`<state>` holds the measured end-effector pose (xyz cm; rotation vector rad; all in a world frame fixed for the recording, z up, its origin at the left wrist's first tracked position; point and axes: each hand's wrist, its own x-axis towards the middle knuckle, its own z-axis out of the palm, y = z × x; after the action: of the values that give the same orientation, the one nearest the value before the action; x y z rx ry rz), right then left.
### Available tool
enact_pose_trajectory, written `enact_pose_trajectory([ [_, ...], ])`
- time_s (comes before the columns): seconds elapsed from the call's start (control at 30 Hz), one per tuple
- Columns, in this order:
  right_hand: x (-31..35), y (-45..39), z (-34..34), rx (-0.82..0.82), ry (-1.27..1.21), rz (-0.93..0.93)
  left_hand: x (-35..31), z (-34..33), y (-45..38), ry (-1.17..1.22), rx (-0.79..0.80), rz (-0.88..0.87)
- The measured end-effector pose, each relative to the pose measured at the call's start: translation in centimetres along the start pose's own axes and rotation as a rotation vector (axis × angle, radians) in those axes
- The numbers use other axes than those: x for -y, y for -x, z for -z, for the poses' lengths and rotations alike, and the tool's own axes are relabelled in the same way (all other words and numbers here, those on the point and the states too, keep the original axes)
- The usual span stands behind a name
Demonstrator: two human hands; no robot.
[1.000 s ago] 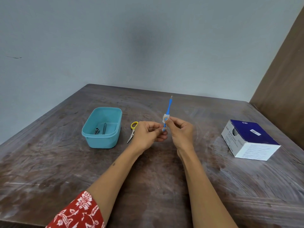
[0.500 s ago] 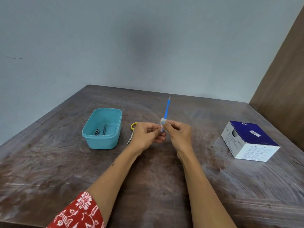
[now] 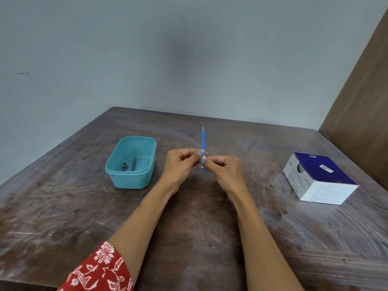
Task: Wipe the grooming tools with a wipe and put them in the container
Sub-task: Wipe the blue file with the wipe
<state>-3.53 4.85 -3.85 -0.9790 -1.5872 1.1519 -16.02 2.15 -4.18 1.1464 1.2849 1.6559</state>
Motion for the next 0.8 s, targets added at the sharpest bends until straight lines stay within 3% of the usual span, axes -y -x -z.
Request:
enact_pose_trajectory([
  [0.5, -0.61, 0.03, 0.56, 0.196, 0.055, -0.146, 0.36, 0.47, -0.40, 0.036, 0.007, 0.050],
  [0.7, -0.34, -0.07, 0.24, 0.089, -0.036, -0.094, 0.25, 0.10, -0.10, 0.021, 0.039, 0.037],
  [0.8, -0.56, 0.00, 0.17, 0.146, -0.030, -0.136, 0.37, 0.25, -0.20, 0.066, 0.015, 0.050],
])
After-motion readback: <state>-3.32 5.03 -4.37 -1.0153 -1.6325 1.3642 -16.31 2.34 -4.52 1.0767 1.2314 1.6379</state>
